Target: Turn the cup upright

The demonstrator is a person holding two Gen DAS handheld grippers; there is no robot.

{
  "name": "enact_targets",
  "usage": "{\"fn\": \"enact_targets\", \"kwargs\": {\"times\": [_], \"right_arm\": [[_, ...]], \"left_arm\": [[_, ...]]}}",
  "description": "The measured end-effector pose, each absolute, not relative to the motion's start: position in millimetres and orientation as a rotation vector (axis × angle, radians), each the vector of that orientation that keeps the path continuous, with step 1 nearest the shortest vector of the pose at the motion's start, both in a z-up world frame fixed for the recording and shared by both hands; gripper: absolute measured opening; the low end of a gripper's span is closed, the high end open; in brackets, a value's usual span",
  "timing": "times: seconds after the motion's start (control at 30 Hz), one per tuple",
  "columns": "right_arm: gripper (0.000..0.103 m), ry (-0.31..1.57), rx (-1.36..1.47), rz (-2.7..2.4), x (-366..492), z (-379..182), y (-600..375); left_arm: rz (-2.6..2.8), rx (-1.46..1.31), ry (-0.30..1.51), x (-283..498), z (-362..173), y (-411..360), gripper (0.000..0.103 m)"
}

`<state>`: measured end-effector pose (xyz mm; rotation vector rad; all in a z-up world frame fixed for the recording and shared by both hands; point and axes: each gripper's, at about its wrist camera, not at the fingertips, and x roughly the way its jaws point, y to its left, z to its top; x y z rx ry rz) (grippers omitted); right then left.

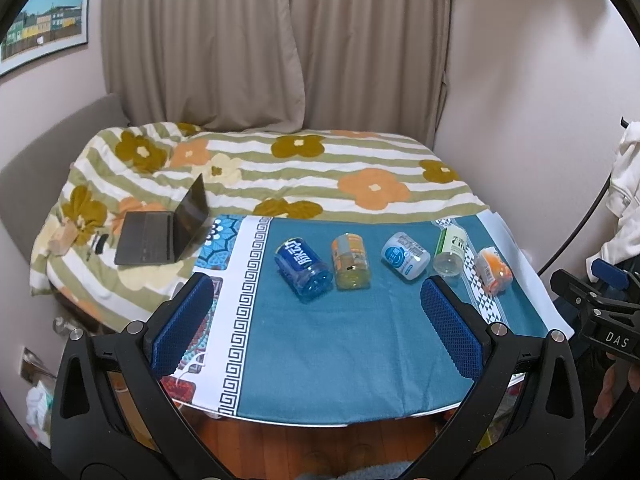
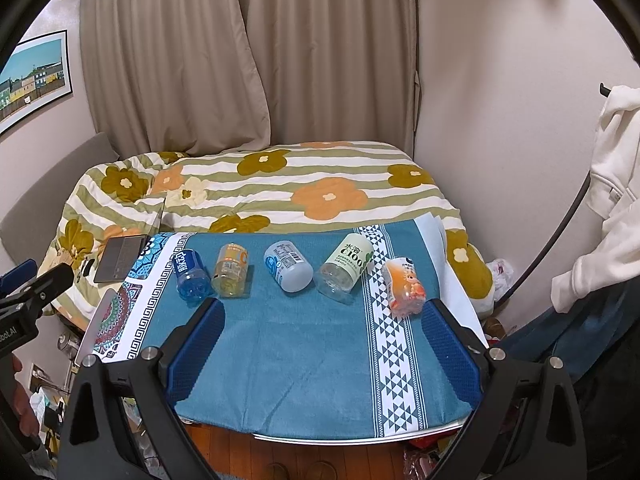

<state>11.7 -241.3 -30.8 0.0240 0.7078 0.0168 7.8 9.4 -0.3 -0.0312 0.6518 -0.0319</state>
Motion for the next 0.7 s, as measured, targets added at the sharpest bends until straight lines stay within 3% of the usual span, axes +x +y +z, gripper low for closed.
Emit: {"fn": "enact_targets", "kwargs": {"times": [0.7], "right_arm": [[0.098,0.71,0.024,0.017,13.4,-30.3,-240.9]], "left_arm": [[-0.038,-0.035,0.654,12.8,-2.4,9.4,0.103]]}}
